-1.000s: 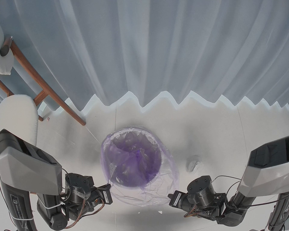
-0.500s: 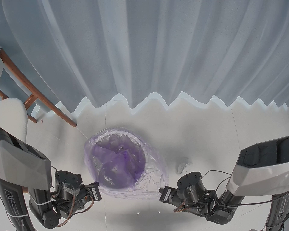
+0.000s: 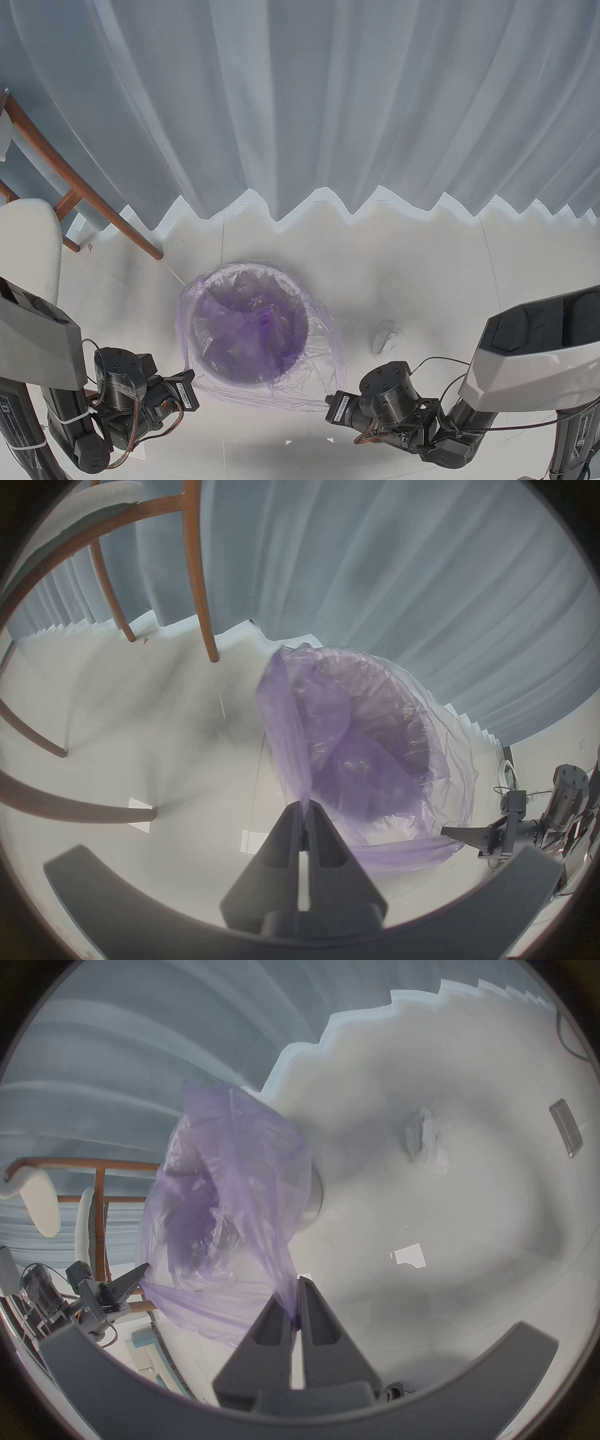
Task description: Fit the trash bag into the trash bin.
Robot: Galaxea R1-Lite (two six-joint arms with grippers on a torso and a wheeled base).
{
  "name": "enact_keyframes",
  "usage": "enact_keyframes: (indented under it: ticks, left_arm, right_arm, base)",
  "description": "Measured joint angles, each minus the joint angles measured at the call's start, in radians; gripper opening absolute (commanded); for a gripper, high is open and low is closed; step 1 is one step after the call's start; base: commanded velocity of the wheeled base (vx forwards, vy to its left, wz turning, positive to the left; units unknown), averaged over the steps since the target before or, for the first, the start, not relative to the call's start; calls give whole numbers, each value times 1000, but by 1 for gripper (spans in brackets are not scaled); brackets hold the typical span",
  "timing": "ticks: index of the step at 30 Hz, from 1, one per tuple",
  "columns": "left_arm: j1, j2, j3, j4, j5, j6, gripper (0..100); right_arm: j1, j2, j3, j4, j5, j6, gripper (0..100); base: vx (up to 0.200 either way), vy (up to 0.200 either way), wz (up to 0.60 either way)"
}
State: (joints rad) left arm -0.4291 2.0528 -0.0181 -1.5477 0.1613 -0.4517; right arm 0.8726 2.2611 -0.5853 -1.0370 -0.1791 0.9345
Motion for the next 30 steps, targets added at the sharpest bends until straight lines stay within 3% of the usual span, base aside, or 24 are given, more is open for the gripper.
enact_keyframes:
  ticks: [9,14,18,30]
  left_arm:
    - [4,-4,0,1,9,-1,0]
    - [31,11,0,0,4,0,0]
    - [37,48,-3,0,5,2,0]
    - [70,187,-164,0,21,-3,0]
  right_arm:
    - [-1,3,-14,-1,0,1,0]
    - [-16,9,-51,16,0,-1,0]
    - [-41,20,-83,52,0,-1,0]
    - [-114,103,-288,96,-6,-4,0]
  base:
    - [0,0,0]
    - [-200,200,0]
    - [0,0,0]
    - [0,0,0]
